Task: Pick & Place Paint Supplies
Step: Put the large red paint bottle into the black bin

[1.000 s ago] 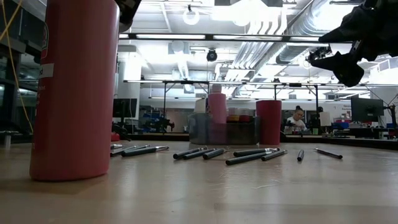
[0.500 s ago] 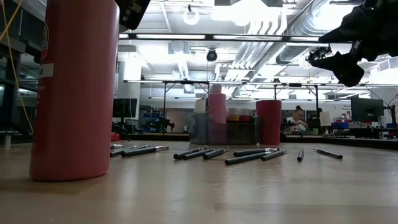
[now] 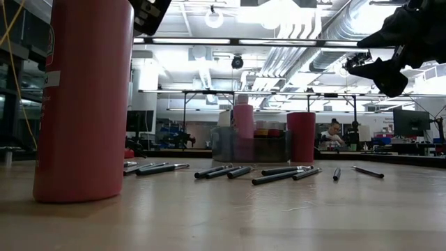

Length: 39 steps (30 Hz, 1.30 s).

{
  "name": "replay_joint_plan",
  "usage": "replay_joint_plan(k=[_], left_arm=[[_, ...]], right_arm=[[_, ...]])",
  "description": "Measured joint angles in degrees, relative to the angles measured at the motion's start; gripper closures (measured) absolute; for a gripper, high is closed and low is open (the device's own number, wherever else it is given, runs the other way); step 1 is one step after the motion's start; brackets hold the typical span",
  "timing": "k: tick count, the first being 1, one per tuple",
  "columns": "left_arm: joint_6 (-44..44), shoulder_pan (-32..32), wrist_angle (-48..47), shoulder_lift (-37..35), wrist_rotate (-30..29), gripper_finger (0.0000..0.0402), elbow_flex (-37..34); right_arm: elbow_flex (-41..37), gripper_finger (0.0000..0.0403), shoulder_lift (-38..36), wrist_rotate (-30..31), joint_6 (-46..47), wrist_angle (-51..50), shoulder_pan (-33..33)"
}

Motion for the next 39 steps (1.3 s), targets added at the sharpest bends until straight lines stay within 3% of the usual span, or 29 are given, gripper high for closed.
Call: replay_joint_plan(k=[14, 23, 30, 39], left_arm=[[-1.5, 0.0, 1.6, 0.7, 0.2, 0.0284, 0.0], [-4.5, 0.5, 1.2, 0.5, -0.8, 0.0285, 0.7], [-2.5, 4.3, -4.9, -0.5, -6.6, 0.0285, 9.2], [6.8, 17.0, -22.2, -0.5, -17.4, 0.0285, 22.6]], right_arm=[[0.0, 0.0137, 0.0, 0.0, 0.0, 0.0, 0.0], [0.0, 0.0137, 0.0, 0.0, 0.0, 0.0, 0.0], [0.0, 0.0137, 0.0, 0.0, 0.0, 0.0, 0.0], [0.0, 0.0137, 0.0, 0.0, 0.0, 0.0, 0.0]])
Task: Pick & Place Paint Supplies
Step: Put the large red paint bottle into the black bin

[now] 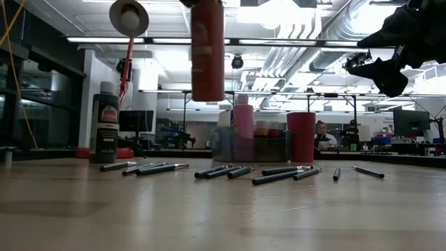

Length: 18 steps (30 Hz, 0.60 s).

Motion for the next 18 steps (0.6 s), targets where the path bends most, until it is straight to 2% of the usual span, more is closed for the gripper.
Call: replay_joint_plan(k=[11, 18], left_arm=[[10.1, 22.0, 4.1, 0.1, 0.1, 0.0285, 2.1], [13.4, 33.1, 11.9, 1.4, 9.8, 0.0285, 2.2]], right_arm=[[0.0, 0.0137, 0.0, 0.0, 0.0, 0.0, 0.0], [0.0, 0.0137, 0.0, 0.0, 0.0, 0.0, 0.0]])
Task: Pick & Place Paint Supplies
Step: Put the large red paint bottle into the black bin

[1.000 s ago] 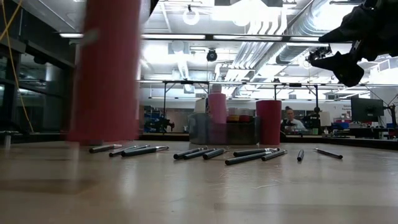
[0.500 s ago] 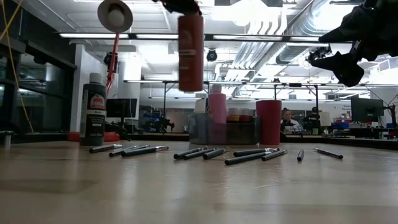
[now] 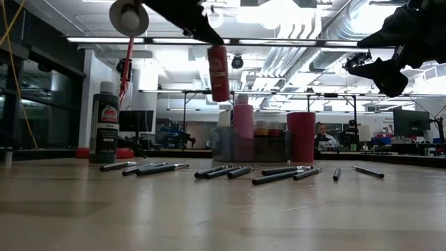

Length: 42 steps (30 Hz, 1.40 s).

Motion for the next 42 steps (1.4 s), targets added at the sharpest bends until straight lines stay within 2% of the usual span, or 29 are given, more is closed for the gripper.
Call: replay_joint_plan(k=[8, 28, 42], left_arm=[[0.0, 6.0, 0.8, 6.2, 9.5, 0.0285, 0.0], [-0.7, 7.5, 5.1, 17.3, 10.7, 0.0285, -0.1], [-0.3, 9.7, 5.2, 18.0, 10.7, 0.0273, -0.1]], right_arm=[[0.0, 0.0137, 0.0, 0.0, 0.0, 0.0, 0.0], [0.0, 0.0137, 0.0, 0.0, 0.0, 0.0, 0.0], [0.0, 0.0137, 0.0, 0.0, 0.0, 0.0, 0.0]])
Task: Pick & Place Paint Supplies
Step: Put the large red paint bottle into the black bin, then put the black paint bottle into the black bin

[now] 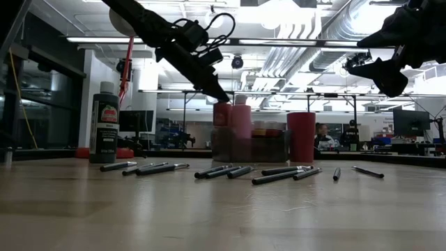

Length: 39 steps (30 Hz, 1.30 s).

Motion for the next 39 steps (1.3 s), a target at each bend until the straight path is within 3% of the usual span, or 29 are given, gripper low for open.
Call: replay_joint_plan(k=[12, 23, 39], left_arm=[[2.6, 0.0, 0.0, 0.1, -0.8, 0.0253, 0.1], [3.0, 1.4, -0.4, 0.0, -1.3, 0.0160, 0.1], [4.8, 4.4, -0.5, -6.2, 1.3, 0.0155, 0.1]], right_arm=[[0.0, 0.0137, 0.0, 0.0, 0.0, 0.0, 0.0], [0.0, 0.0137, 0.0, 0.0, 0.0, 0.0, 0.0], [0.0, 0.0137, 0.0, 0.0, 0.0, 0.0, 0.0]])
